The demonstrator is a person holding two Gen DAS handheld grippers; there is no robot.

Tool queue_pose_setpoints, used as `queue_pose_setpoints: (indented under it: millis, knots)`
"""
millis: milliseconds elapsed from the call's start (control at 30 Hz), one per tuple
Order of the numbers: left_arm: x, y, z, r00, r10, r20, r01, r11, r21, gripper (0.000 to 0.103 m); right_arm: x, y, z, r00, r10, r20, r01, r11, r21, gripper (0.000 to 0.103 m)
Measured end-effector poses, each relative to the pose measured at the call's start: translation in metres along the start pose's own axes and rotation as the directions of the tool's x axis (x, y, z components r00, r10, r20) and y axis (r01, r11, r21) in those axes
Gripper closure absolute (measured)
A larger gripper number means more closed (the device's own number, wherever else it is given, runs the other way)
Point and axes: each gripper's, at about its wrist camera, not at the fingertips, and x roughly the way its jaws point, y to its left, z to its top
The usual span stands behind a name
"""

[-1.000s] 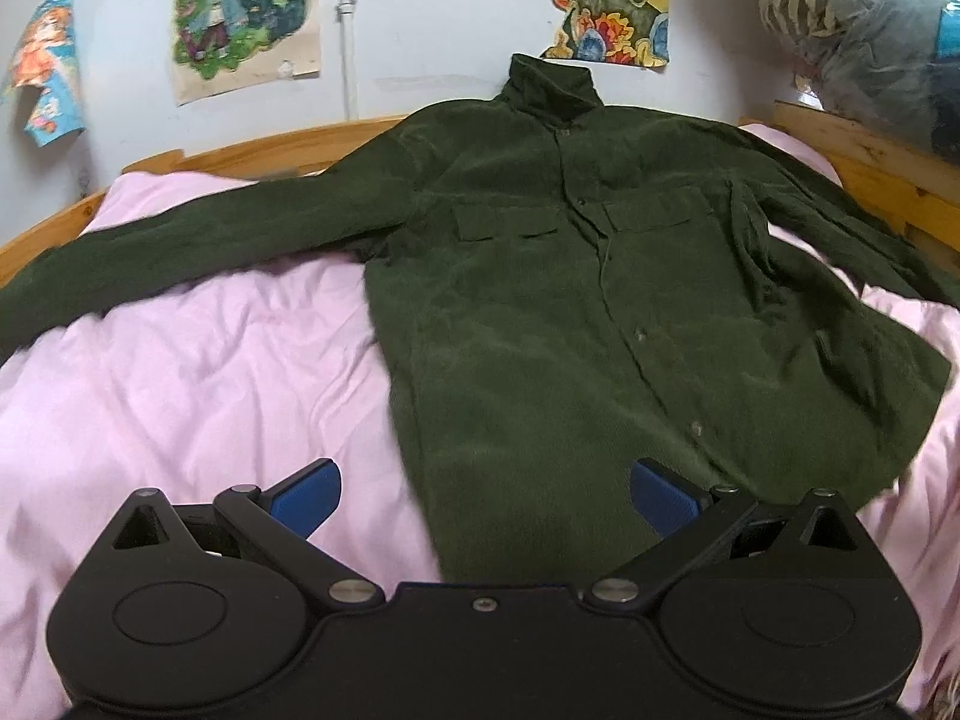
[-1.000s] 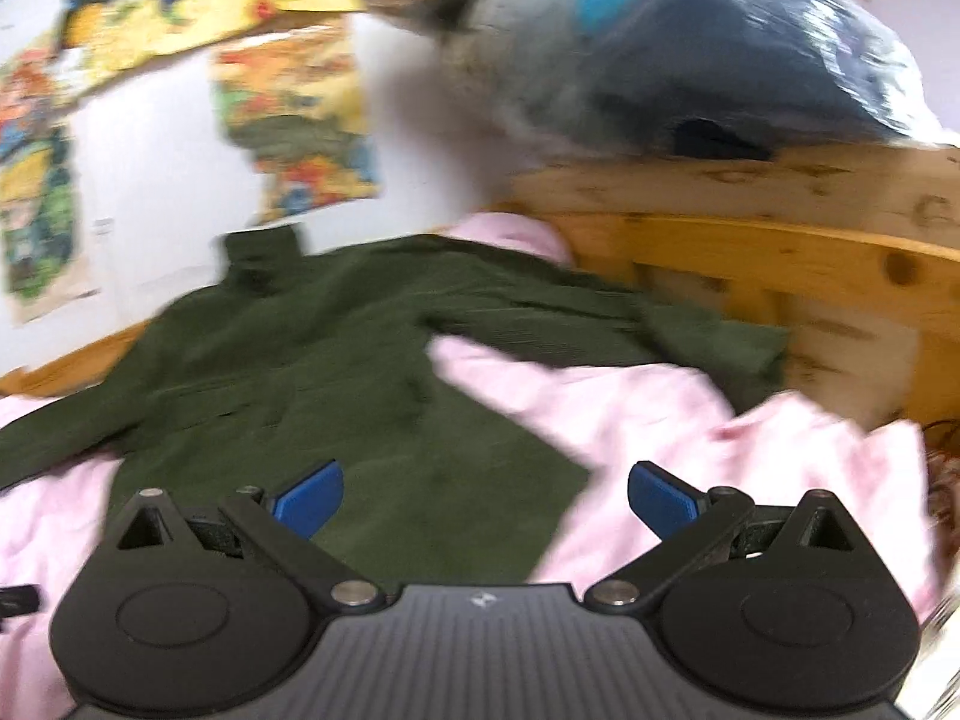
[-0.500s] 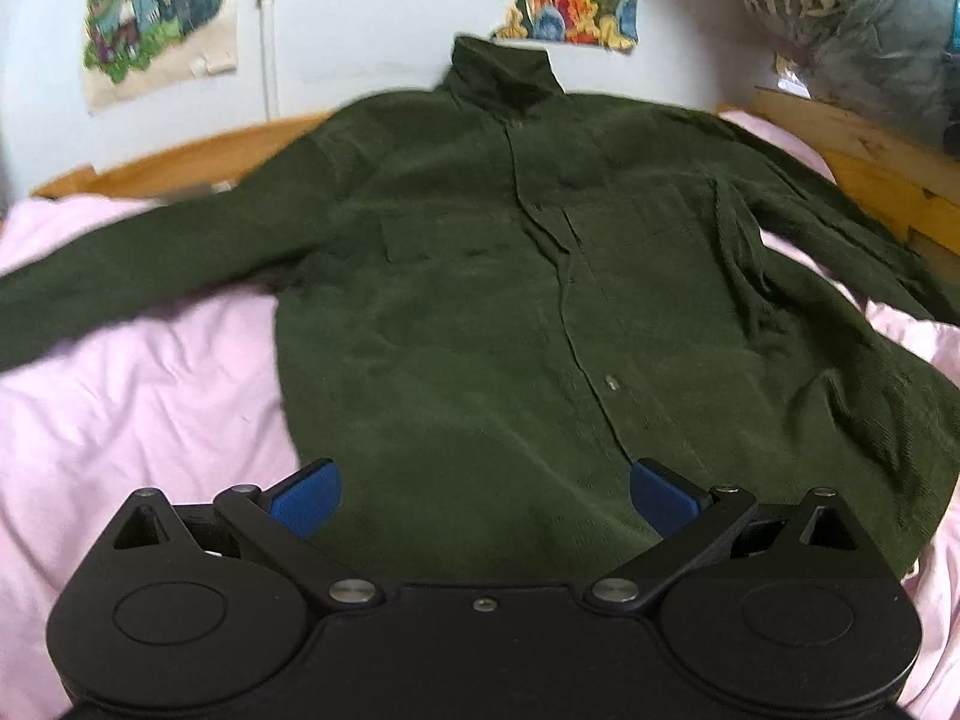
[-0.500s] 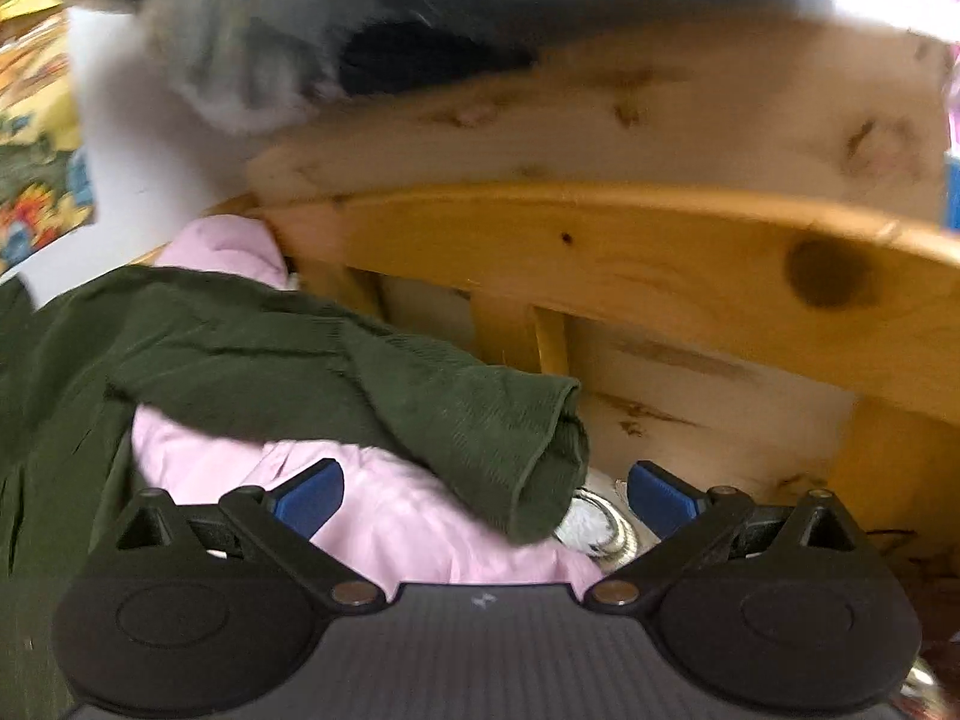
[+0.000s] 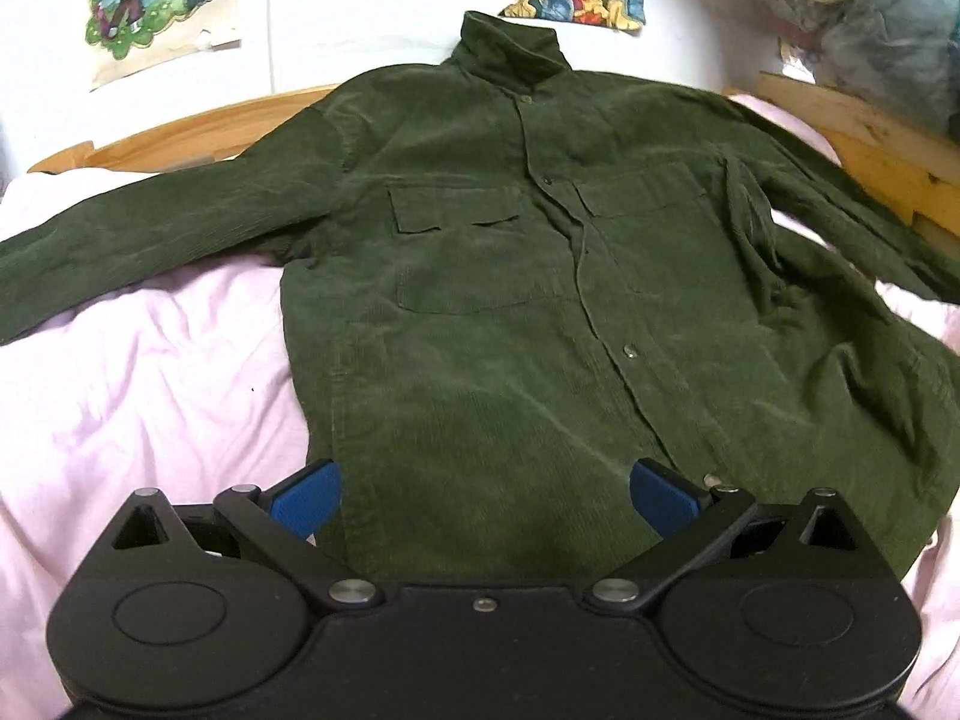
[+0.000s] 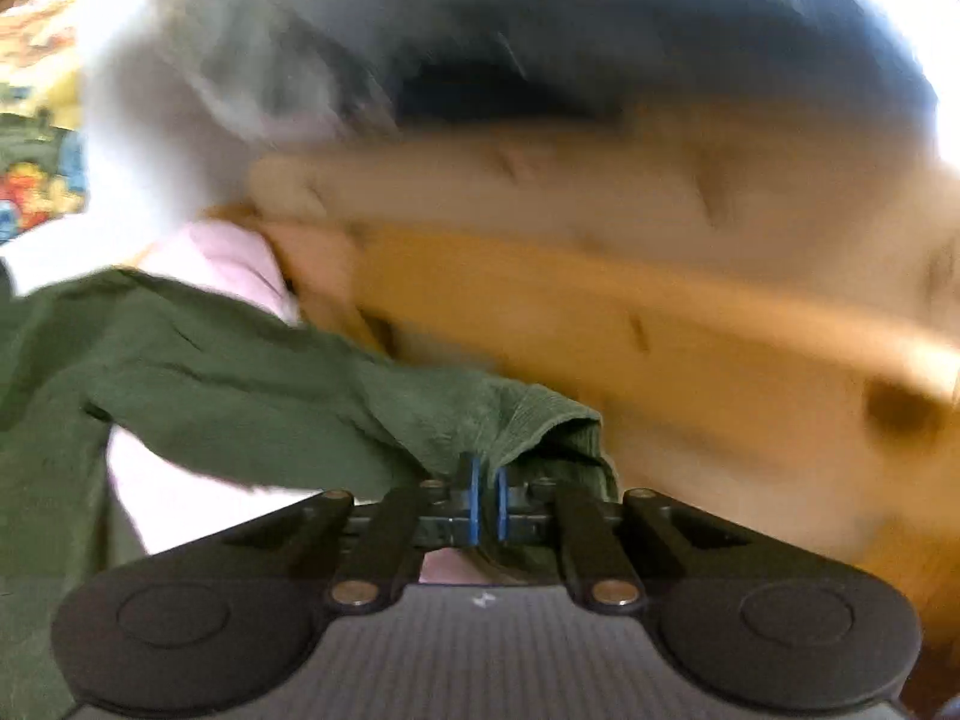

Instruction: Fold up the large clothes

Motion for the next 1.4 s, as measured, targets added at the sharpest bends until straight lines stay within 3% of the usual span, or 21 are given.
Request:
queue_pose_setpoints:
  millis: [100,167,233,333,467,600,667,767,800,833,867,900,967,1033,1100,1167,1333,1400]
  knots:
    - [-0.003,-0.004,0.003,1.0,0.006,0.006,-0.006,1.0,0.005,0.001,-0.035,0.024,0.036,0.992,0.077,0.096,-0.069,0.994,-0.08,0.098]
    - [-0.004,-0.006,0.006,1.0,0.01,0.009,-0.01,1.0,0.008,0.001,-0.063,0.048,0.065,0.973,0.161,0.167,-0.136,0.979,-0.152,0.1]
    - [-0.005,-0.005,0.008,1.0,0.005,0.013,-0.005,1.0,0.01,0.001,-0.088,0.075,0.091,0.94,0.259,0.225,-0.204,0.949,-0.239,0.101]
    - [-0.005,-0.004,0.014,1.0,0.001,0.018,-0.001,1.0,0.017,0.001,-0.128,0.127,0.118,0.856,0.453,0.248,-0.347,0.86,-0.374,0.101]
    - [-0.004,0.001,0.021,1.0,0.005,0.024,-0.006,1.0,0.019,0.001,-0.16,0.214,0.118,0.714,0.677,0.178,-0.5,0.671,-0.547,0.101]
    - [-0.003,0.008,0.023,0.999,0.027,0.019,-0.027,0.999,0.02,0.001,-0.18,0.302,0.07,0.58,0.814,0.037,-0.562,0.433,-0.704,0.101]
    - [-0.003,0.013,0.022,0.999,0.041,0.009,-0.041,0.999,0.022,0.001,-0.177,0.344,0.033,0.539,0.84,-0.069,-0.585,0.314,-0.748,0.101]
    - [-0.004,0.019,0.02,0.998,0.068,-0.01,-0.068,0.997,0.036,0.001,-0.161,0.39,-0.023,0.509,0.827,-0.237,-0.626,0.167,-0.762,0.099]
    - [-0.004,0.022,0.019,0.997,0.079,-0.016,-0.079,0.996,0.041,0.001,-0.159,0.396,-0.042,0.494,0.823,-0.28,-0.646,0.131,-0.752,0.092]
    - [-0.004,0.024,0.017,0.996,0.092,-0.023,-0.091,0.995,0.044,0.001,-0.154,0.398,-0.056,0.481,0.816,-0.322,-0.667,0.101,-0.738,0.072]
    - [-0.004,0.027,0.016,0.995,0.1,-0.029,-0.099,0.994,0.044,0.001,-0.149,0.398,-0.066,0.471,0.806,-0.358,-0.685,0.079,-0.724,0.059]
    - [-0.003,0.03,0.015,0.994,0.108,-0.035,-0.107,0.993,0.041,0.001,-0.146,0.392,-0.074,0.454,0.805,-0.381,-0.702,0.06,-0.709,0.041]
    - [-0.003,0.035,0.014,0.992,0.115,-0.046,-0.114,0.993,0.03,0.001,-0.139,0.375,-0.08,0.428,0.81,-0.401,-0.718,0.034,-0.696,0.028]
    - [-0.003,0.041,0.014,0.992,0.112,-0.054,-0.111,0.994,0.018,0.001,-0.127,0.351,-0.073,0.434,0.806,-0.402,-0.722,0.044,-0.69,0.012]
    - [-0.002,0.048,0.016,0.994,0.097,-0.059,-0.096,0.995,0.006,0.001,-0.111,0.326,-0.062,0.471,0.794,-0.384,-0.726,0.102,-0.68,0.009]
    - [0.001,0.056,0.019,0.996,0.073,-0.053,-0.073,0.997,0.005,0.001,-0.09,0.308,-0.048,0.536,0.766,-0.354,-0.715,0.189,-0.673,0.009]
    - [0.022,0.072,0.04,0.999,0.051,0.012,-0.051,0.997,0.057,0.001,-0.006,0.278,0.002,0.747,0.627,-0.22,-0.581,0.454,-0.676,0.01]
    - [0.036,0.078,0.052,0.998,0.054,0.039,-0.056,0.997,0.058,0.001,0.033,0.278,0.024,0.803,0.571,-0.169,-0.525,0.543,-0.656,0.018]
